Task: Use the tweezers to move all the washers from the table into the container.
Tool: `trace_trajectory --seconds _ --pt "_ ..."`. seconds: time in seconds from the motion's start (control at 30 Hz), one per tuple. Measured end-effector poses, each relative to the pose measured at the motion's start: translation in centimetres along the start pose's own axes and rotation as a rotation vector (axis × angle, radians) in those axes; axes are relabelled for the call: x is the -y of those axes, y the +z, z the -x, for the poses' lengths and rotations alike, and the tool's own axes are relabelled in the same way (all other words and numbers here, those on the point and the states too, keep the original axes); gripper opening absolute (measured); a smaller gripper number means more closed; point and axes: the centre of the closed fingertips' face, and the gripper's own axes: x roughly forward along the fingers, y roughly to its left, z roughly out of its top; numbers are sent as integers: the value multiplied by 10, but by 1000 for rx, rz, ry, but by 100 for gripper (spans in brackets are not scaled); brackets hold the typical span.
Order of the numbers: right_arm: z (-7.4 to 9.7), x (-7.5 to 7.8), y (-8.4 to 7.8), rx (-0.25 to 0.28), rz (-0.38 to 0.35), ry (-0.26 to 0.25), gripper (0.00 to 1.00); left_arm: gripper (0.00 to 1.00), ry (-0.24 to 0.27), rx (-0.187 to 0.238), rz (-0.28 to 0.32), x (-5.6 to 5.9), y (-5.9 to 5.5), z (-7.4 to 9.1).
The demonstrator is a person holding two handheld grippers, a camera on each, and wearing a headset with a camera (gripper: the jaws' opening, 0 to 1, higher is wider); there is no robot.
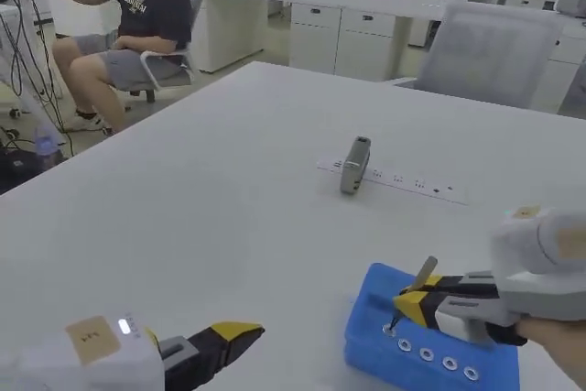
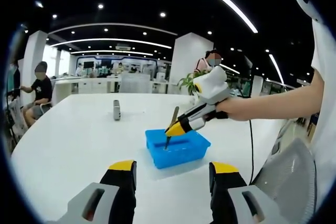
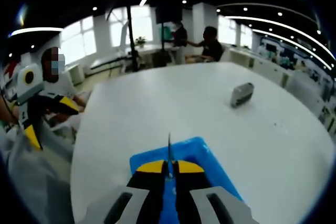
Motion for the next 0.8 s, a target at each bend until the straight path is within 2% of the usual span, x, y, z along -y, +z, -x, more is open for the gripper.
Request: trace_trajectory --seconds 0.27,0.57,0.8 --pt "-14 6 -6 -29 -3 12 3 54 -1 -4 2 0 -1 0" --pt "-19 12 -10 -42 -14 9 3 53 -7 -11 2 1 -2 -1" --pt "-19 7 -12 -48 -5 11 4 51 -7 -8 15 0 -2 -1"
